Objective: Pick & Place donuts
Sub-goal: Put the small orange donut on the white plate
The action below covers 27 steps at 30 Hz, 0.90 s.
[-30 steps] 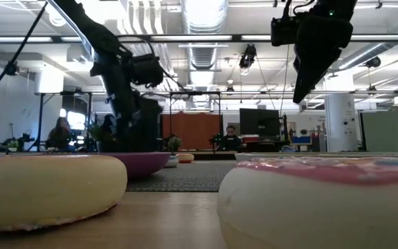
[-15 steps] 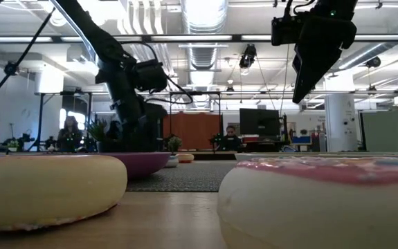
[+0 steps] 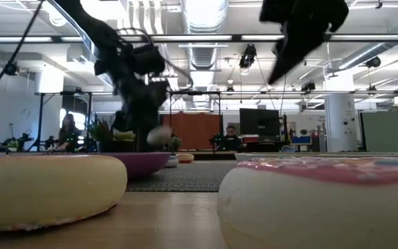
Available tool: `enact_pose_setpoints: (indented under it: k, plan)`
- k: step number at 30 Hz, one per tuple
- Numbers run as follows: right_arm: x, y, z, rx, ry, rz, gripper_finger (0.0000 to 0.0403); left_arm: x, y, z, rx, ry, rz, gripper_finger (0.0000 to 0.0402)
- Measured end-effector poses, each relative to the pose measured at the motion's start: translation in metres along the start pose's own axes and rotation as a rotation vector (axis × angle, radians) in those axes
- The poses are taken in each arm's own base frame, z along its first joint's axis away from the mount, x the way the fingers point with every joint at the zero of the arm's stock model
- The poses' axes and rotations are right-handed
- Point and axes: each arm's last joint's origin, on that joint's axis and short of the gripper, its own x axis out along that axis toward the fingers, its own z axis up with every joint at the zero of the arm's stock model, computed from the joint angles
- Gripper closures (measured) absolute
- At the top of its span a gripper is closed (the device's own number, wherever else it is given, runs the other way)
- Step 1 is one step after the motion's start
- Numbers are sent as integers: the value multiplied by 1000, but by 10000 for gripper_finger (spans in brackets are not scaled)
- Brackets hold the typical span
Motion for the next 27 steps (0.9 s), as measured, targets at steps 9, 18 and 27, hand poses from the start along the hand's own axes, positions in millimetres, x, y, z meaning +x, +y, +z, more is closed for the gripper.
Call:
enact_pose_setpoints:
  k: [9, 18, 27]
  plan:
    - [-4, 1, 43, -519, -286, -96, 183, -31, -51, 19, -24, -48, -553, 401]
    - [3, 2, 68, -466, -168, -196, 184, -25, -78, 24, 28, -28, -603, 401]
    - [15, 5, 75, -536, -138, -205, 184, -16, -86, 19, 34, -10, -627, 401]
